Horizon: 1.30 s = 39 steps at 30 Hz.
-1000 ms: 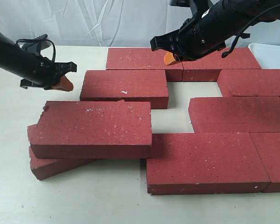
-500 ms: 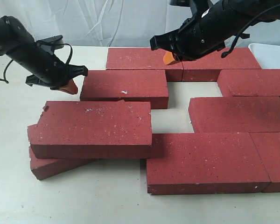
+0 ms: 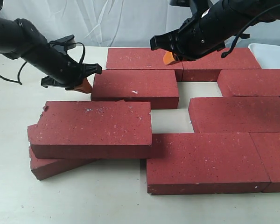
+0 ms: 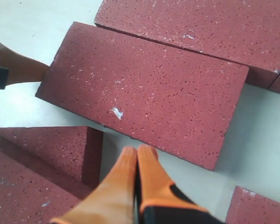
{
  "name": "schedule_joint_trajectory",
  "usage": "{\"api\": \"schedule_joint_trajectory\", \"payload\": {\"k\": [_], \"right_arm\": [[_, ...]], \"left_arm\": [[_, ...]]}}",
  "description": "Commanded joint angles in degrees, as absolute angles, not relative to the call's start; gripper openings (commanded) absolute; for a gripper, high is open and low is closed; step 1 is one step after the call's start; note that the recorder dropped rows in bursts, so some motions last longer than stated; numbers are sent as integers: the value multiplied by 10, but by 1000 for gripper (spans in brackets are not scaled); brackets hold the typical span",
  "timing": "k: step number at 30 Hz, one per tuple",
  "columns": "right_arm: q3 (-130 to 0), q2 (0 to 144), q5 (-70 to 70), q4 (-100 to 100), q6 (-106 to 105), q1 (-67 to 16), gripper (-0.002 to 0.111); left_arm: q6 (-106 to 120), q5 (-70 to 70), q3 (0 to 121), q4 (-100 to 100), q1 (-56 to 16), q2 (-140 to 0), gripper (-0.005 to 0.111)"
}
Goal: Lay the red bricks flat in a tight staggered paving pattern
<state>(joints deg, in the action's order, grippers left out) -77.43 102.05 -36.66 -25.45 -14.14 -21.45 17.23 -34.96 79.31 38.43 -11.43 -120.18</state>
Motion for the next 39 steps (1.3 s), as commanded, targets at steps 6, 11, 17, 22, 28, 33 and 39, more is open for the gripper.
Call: {"api": "schedule_joint_trajectory", "payload": {"k": [6, 11, 17, 22, 28, 33, 39], "right_arm": [[-778, 1015, -366, -256, -143, -213, -1], [-778, 1015, -366, -256, -143, -213, -1], [-778, 1015, -366, -256, -143, -213, -1], [-778, 1015, -366, -256, -143, -213, -1], [-778, 1015, -365, -256, -143, -213, -1], [-778, 1015, -365, -259, -143, -213, -1], [-778, 1015, -367, -261, -143, -213, -1]], "left_arm": [[204, -358, 795, 445, -117, -1202, 0], [232, -359, 795, 461, -123, -1207, 0], [261, -356, 795, 483, -143, -1210, 0], [261, -352, 795, 481, -149, -1210, 0], [261, -350, 795, 486, -149, -1210, 0], [279, -334, 795, 492, -149, -1210, 0], [307, -336, 795, 535, -150, -1210, 0]]}}
